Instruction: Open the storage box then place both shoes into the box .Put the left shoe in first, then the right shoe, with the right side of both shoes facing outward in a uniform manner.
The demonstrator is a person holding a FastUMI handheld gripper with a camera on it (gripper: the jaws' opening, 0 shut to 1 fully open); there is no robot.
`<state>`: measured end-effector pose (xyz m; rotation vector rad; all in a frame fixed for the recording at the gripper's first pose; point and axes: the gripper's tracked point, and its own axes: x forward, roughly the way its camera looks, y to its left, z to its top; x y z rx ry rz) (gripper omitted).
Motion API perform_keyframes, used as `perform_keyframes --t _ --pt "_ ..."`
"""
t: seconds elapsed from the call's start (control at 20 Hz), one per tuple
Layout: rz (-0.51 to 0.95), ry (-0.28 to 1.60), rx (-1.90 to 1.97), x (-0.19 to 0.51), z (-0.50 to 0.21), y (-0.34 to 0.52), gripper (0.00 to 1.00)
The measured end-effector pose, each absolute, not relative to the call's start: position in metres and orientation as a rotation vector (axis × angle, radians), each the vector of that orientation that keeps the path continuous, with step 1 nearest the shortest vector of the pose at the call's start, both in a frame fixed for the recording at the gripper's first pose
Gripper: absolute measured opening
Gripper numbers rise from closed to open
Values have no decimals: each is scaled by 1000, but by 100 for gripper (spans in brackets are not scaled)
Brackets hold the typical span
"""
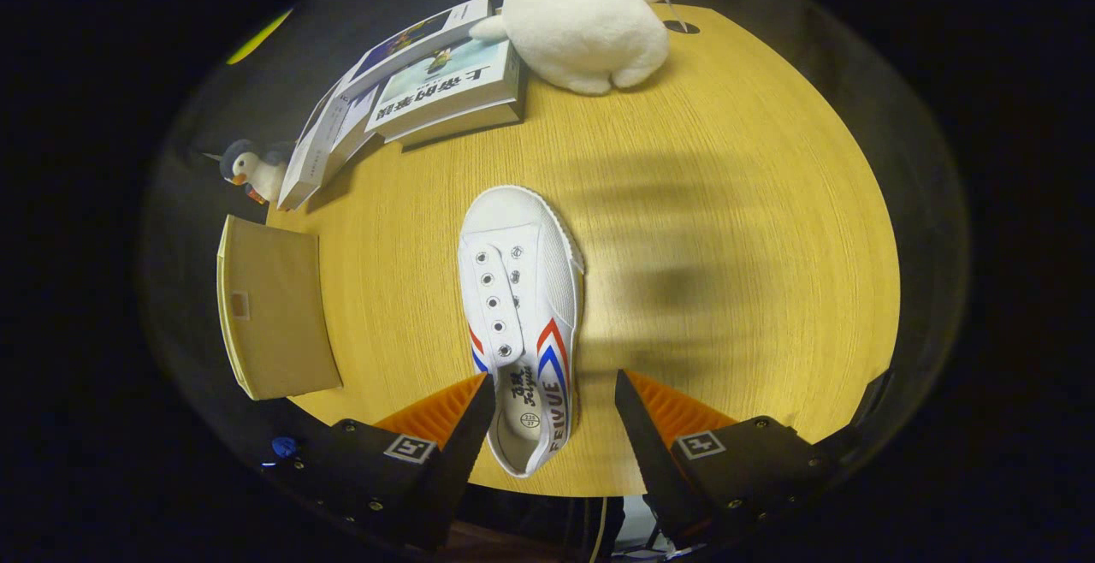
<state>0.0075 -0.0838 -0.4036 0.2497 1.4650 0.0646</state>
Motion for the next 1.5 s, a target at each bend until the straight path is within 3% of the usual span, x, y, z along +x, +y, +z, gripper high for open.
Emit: perform_keyframes --t 0.2,0.25,0.3,0.55,0.65,0.7,0.8,0.85,0.9,1.5 --pt "68 1485 215 12 -423 -83 86" --pt "66 1480 202 16 -426 -84 77" --pt "65 1486 176 15 -432 -85 63" --pt "117 1498 117 20 -433 -77 57" --pt "134 1496 79 17 -440 -74 38" --pt "135 1489 40 18 -440 -80 38" --pt "129 1476 7 20 -445 -84 20" --pt "118 1478 44 20 -440 -81 5" --pt "111 1478 74 18 -442 -81 1" --pt "164 1458 282 23 -371 -42 0"
